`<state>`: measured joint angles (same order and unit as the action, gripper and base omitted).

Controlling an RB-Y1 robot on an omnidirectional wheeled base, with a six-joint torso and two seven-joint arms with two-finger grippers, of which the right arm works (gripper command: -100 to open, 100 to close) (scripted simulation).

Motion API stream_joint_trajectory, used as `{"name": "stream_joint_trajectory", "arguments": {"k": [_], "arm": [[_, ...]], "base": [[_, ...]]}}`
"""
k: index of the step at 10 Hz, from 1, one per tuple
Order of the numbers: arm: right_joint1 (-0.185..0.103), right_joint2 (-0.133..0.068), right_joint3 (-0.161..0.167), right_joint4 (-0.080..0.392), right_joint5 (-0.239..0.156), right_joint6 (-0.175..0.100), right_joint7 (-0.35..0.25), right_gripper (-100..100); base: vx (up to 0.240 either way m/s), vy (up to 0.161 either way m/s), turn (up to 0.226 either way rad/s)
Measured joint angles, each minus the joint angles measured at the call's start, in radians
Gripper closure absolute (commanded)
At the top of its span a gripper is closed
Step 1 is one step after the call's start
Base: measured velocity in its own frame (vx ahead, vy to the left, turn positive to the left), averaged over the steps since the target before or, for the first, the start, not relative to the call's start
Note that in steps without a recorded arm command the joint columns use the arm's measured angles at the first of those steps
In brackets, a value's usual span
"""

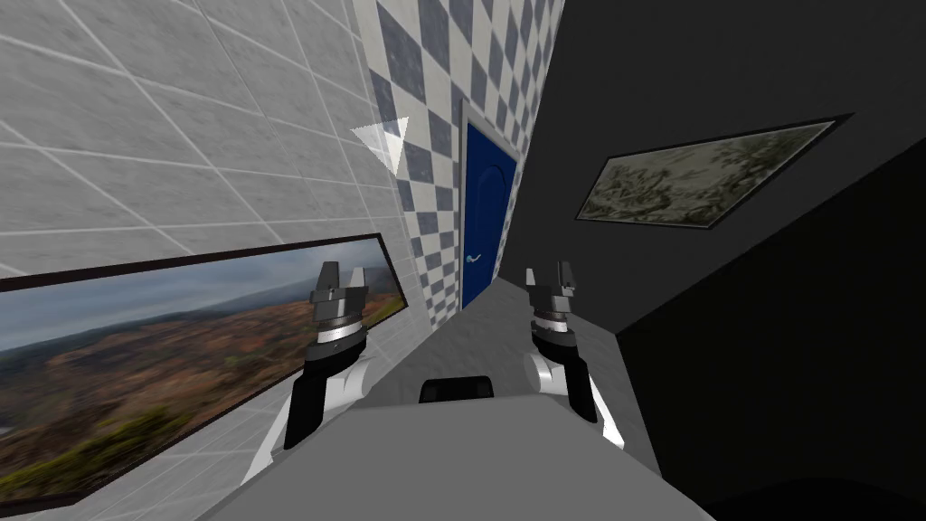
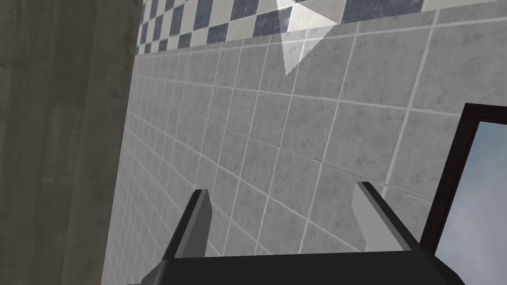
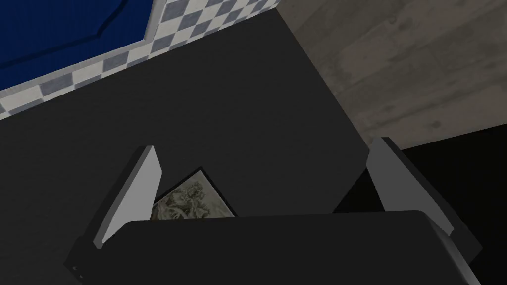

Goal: Pull the door open

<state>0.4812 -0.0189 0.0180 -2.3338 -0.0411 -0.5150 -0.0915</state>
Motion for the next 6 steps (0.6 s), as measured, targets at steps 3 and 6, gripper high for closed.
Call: {"name": "stream_joint_trajectory", "arguments": {"k": [3, 6], "arm": [[-0.015, -0.017, 0.010, 0.058, 0.000, -0.012, -0.005, -100], [-0.034, -0.035, 0.014, 0.115, -0.001, -0.017, -0.011, -100]], "base": [[0.117, -0.067, 0.092], [0.091, -0.058, 0.088]]}}
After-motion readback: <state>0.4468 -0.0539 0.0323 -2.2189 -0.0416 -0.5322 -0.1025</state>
